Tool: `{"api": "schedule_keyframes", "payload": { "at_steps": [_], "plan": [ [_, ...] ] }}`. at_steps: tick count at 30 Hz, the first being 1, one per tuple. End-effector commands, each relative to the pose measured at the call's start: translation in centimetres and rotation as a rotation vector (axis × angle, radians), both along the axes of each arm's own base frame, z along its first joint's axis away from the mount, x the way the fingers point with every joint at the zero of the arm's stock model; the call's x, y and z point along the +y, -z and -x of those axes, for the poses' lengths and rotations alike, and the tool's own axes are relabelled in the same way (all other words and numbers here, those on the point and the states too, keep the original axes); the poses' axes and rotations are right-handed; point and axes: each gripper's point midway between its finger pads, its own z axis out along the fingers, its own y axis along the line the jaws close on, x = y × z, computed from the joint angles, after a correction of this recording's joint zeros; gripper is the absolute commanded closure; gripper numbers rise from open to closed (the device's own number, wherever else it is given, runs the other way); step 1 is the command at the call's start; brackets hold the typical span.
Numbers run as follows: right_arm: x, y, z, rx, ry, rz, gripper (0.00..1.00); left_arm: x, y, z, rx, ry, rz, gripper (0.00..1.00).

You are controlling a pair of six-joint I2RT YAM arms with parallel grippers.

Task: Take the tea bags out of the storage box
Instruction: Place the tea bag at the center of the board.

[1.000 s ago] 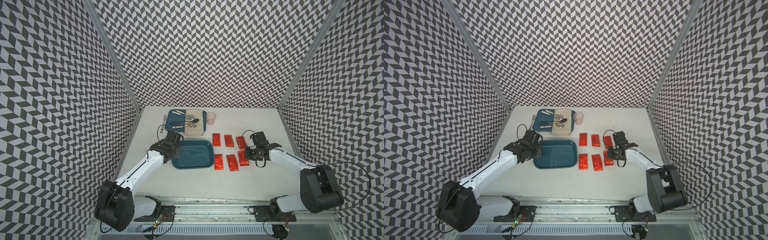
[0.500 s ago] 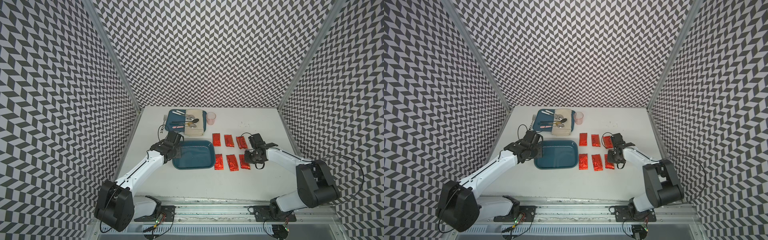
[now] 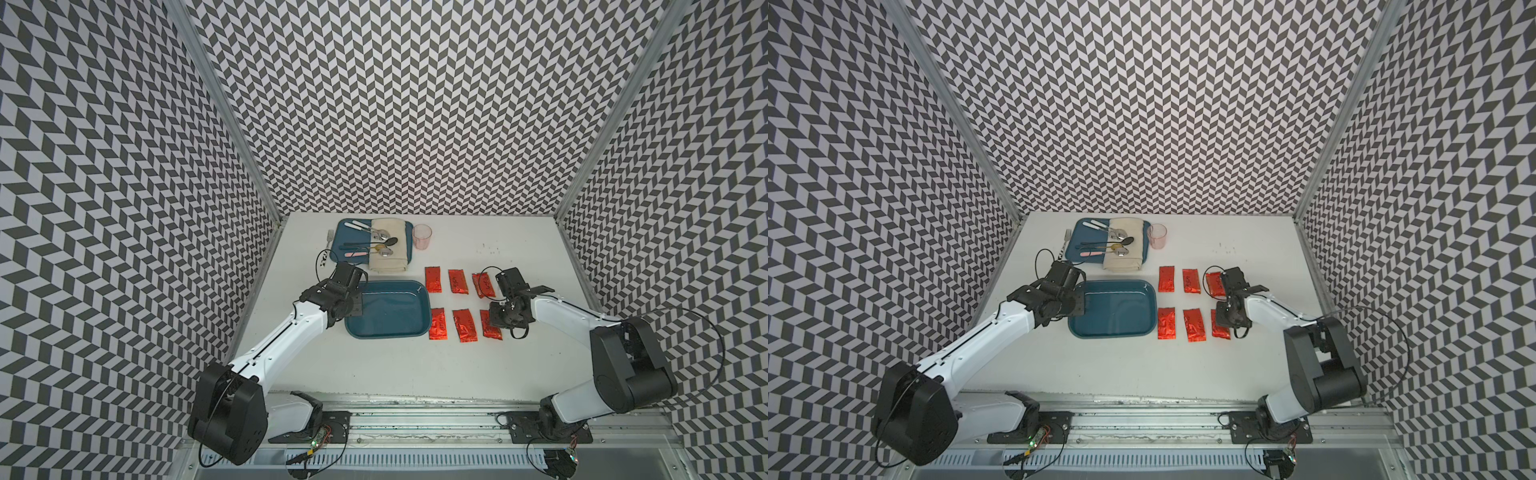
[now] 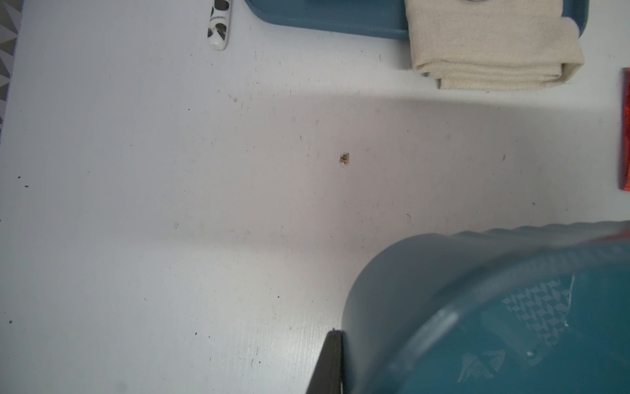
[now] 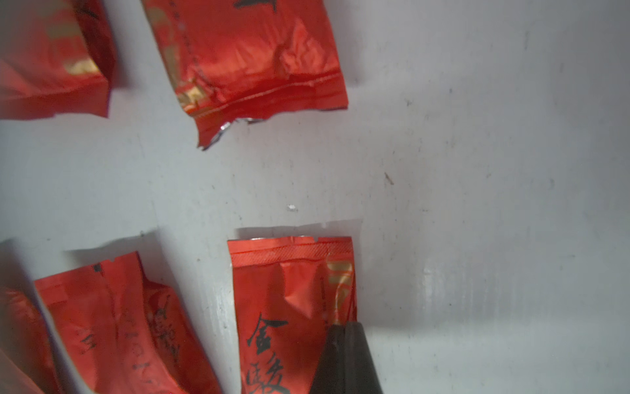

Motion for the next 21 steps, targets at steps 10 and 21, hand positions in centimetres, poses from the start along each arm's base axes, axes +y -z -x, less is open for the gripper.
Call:
{"api": "schedule_keyframes", "payload": {
  "at_steps": [10, 21],
  "plan": [
    [-0.4, -4.3, -1.7, -0.152, 0.036, -0.001, 0.56, 0.0, -0.8, -0.6, -0.043, -0.019, 0.005, 1.00],
    [2.1, -6.5, -1.8, -0.256, -0.064, -0.157, 0.42, 0.4, 0.4, -0.6, -0.005, -0.032, -0.030, 1.00]
  ]
}}
